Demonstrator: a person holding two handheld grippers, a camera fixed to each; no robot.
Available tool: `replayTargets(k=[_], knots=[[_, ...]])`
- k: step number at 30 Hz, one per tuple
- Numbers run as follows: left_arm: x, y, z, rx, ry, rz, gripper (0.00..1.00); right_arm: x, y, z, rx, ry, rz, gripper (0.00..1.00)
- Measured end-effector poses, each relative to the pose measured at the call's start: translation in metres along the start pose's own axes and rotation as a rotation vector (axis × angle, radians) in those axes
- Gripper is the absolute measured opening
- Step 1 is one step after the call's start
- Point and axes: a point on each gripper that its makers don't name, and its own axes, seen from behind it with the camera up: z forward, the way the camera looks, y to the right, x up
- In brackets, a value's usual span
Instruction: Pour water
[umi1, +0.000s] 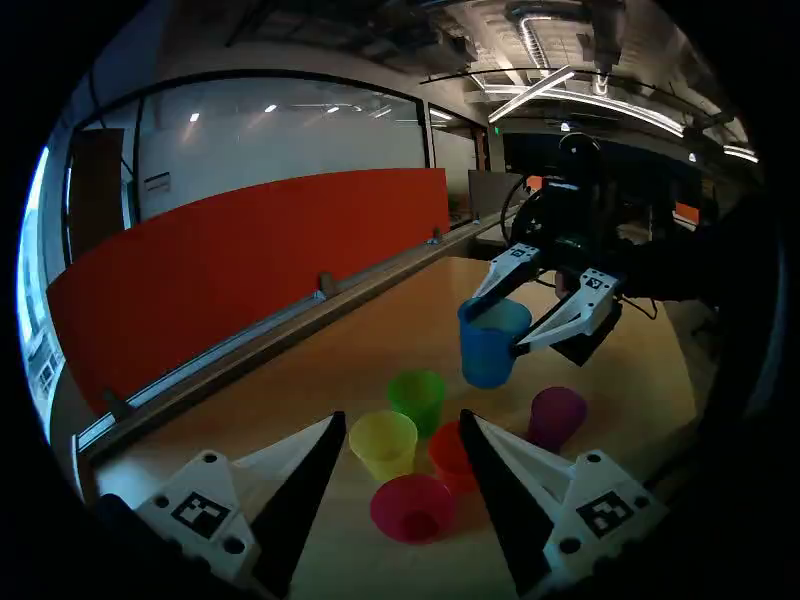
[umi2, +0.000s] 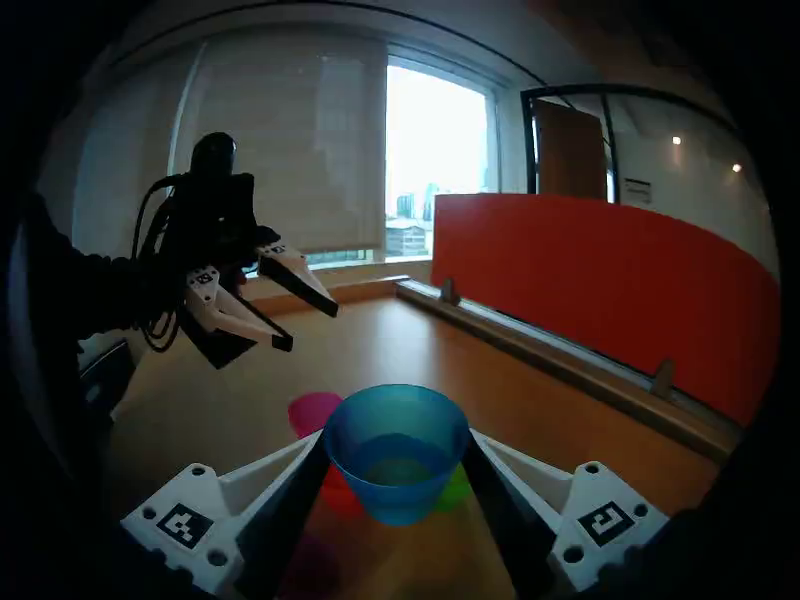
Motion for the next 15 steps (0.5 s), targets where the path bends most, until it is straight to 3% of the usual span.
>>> replayTargets(k=[15], knots=[[0.002,-0.003,0.003,-0.002,0.011,-0.015,0.84,0.023,-0.007,-0.001,0.019,0.098,0.011,0.91]])
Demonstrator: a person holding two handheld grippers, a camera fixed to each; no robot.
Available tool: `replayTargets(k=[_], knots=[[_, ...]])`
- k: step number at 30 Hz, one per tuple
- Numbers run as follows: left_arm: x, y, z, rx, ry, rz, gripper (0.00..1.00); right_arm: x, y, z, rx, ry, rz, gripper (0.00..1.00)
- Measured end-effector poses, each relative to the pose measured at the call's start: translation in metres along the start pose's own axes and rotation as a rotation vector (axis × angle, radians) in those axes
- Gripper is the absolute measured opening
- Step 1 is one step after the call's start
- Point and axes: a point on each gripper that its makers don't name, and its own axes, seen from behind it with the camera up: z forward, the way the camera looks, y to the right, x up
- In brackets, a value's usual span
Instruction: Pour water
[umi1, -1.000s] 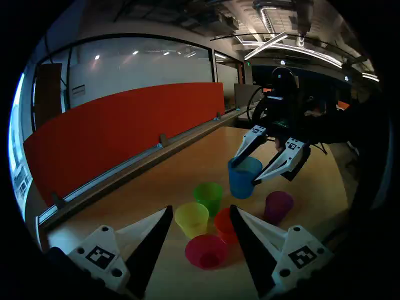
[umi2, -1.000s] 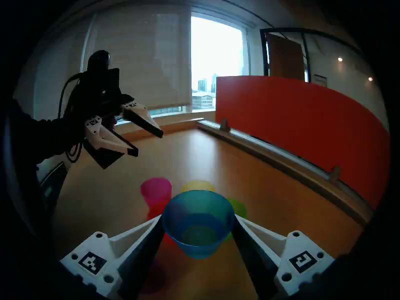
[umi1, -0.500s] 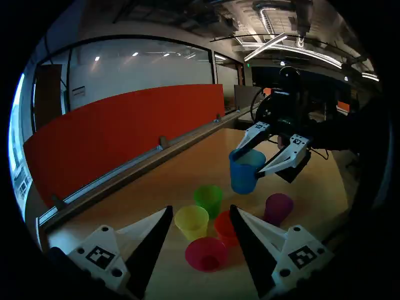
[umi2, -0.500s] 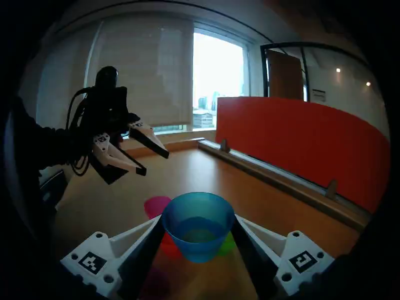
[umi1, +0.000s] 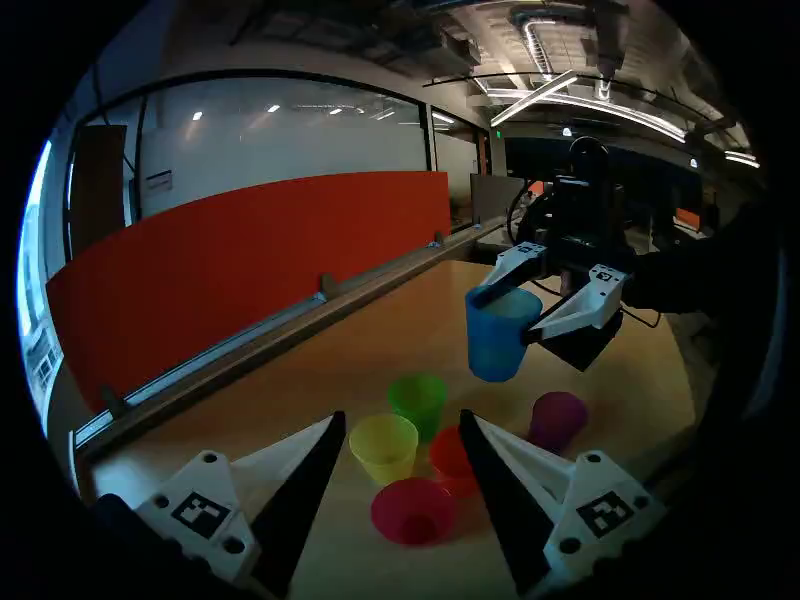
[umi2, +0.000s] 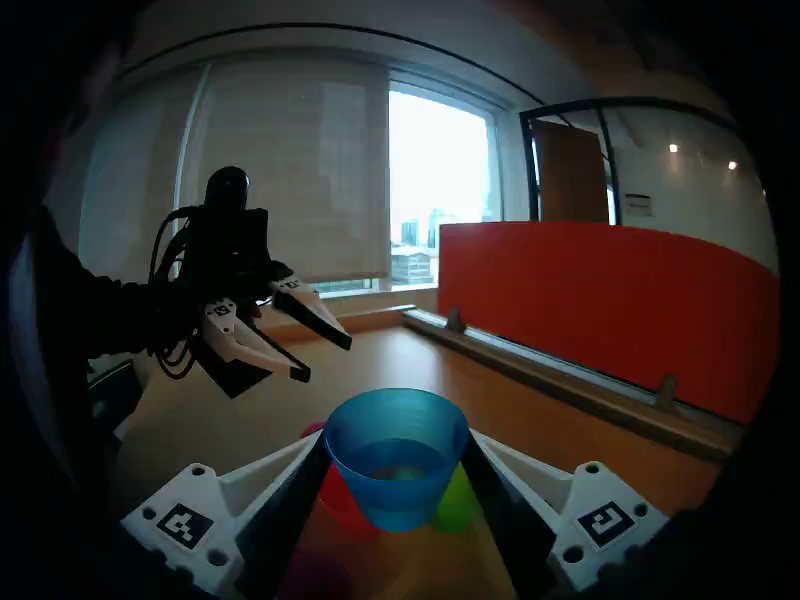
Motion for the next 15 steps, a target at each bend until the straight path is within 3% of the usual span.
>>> replayTargets(k=[15], knots=[[0.002,0.001,0.005,-0.010,0.006,-0.003,0.84,0.024,-0.001,-0.002,-0.013,0.076,-0.015,0.91]])
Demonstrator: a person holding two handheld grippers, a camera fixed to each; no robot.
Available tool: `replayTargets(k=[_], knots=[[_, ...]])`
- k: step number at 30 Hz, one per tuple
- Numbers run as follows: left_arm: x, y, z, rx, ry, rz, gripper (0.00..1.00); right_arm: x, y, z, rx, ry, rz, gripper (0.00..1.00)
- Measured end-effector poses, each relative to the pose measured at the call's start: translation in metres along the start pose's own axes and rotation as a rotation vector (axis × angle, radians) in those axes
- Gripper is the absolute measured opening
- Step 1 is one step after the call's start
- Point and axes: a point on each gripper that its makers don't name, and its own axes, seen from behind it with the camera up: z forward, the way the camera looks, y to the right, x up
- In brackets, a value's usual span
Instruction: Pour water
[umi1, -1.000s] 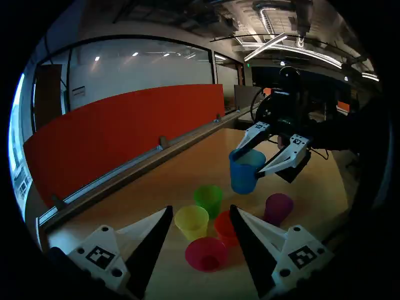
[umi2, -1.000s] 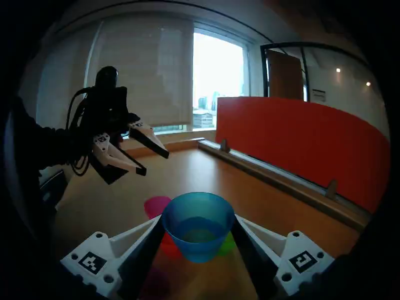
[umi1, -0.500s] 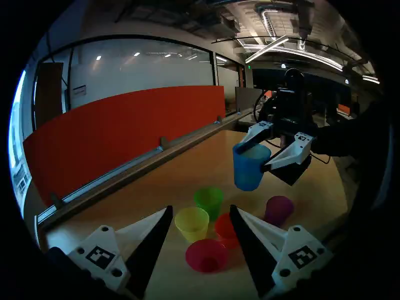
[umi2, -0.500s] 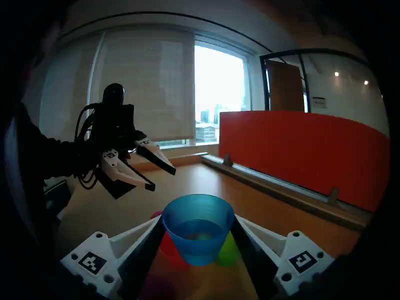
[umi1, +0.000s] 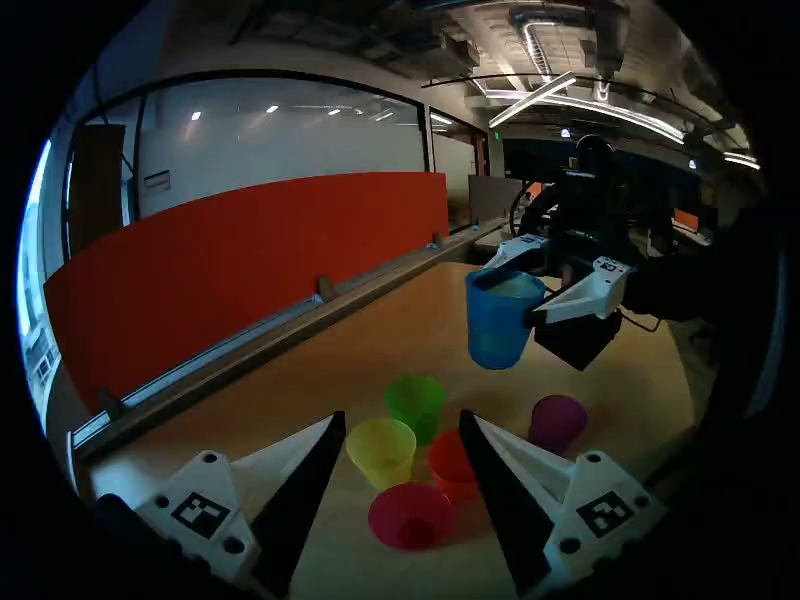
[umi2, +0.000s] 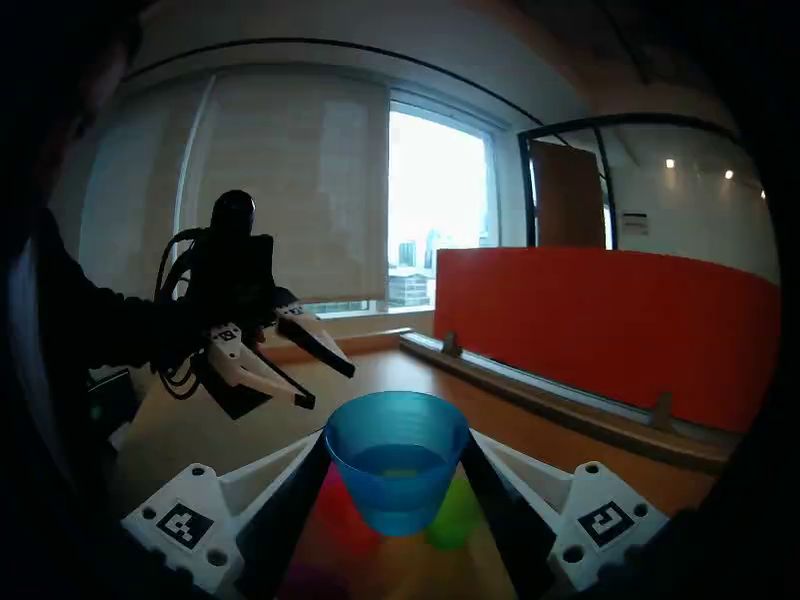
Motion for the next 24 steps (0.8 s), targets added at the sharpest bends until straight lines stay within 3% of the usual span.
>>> replayTargets(k=[24], knots=[[-0.001,0.002,0.016,-0.038,-0.020,-0.006,0.84,0.012,-0.006,-0.009,0.031,0.040,0.005,0.91]])
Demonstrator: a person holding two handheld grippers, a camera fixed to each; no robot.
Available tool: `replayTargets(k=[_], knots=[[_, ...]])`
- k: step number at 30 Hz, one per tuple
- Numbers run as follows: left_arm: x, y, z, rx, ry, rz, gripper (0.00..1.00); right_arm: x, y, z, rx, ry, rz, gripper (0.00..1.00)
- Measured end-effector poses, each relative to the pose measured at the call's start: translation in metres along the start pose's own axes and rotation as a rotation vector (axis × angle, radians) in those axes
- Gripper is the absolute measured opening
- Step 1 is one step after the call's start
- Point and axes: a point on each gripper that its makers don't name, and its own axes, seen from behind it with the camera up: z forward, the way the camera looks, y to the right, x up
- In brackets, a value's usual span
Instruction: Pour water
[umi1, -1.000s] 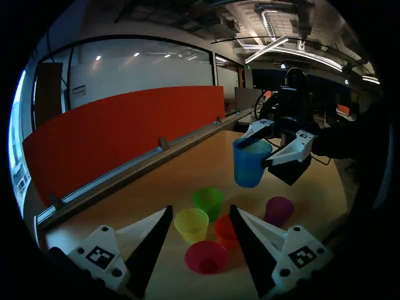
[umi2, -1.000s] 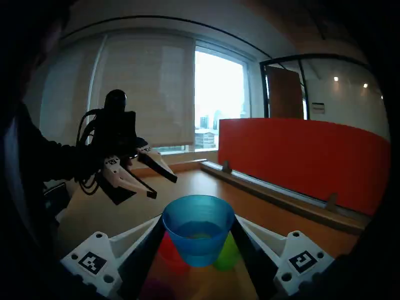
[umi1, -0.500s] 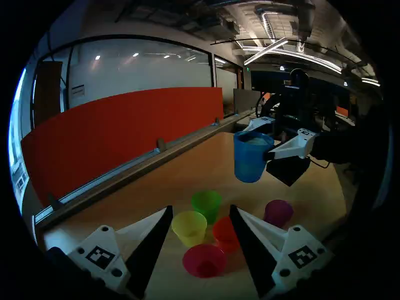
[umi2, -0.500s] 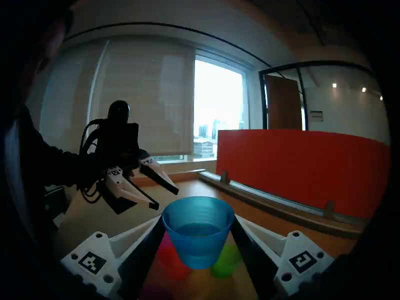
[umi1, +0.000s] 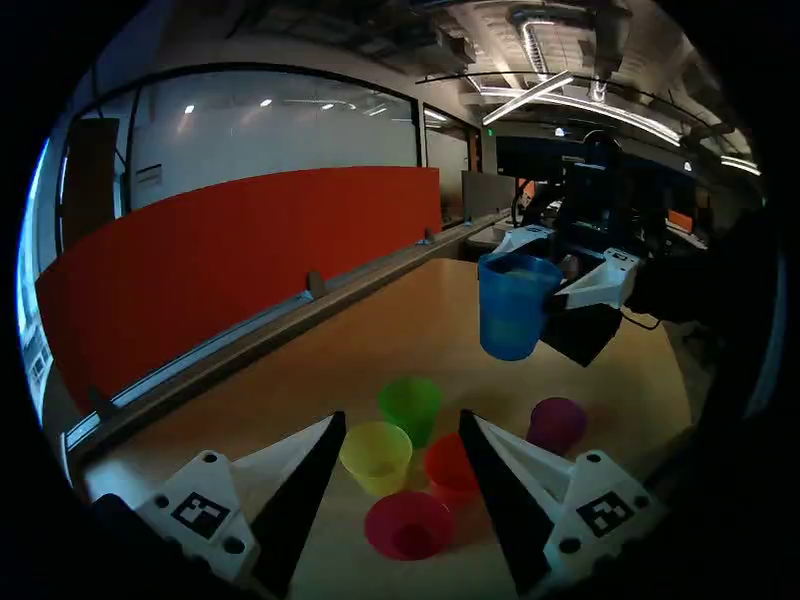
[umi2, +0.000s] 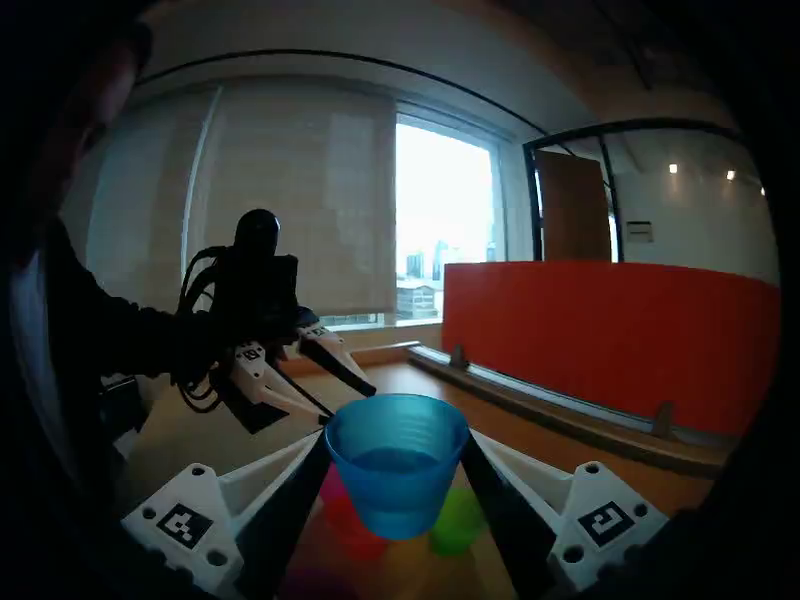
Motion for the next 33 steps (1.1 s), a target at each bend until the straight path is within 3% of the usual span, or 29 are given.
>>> replayTargets(k=[15,33], knots=[[-0.001,-0.001,0.019,-0.016,-0.021,0.020,0.84,0.001,0.000,-0.014,-0.036,-0.019,0.002,0.91],[0.002,0.010,0.044,-0.066,-0.044,0.051,0.84,-0.003,0.020,-0.035,-0.178,-0.020,0.026,0.91]])
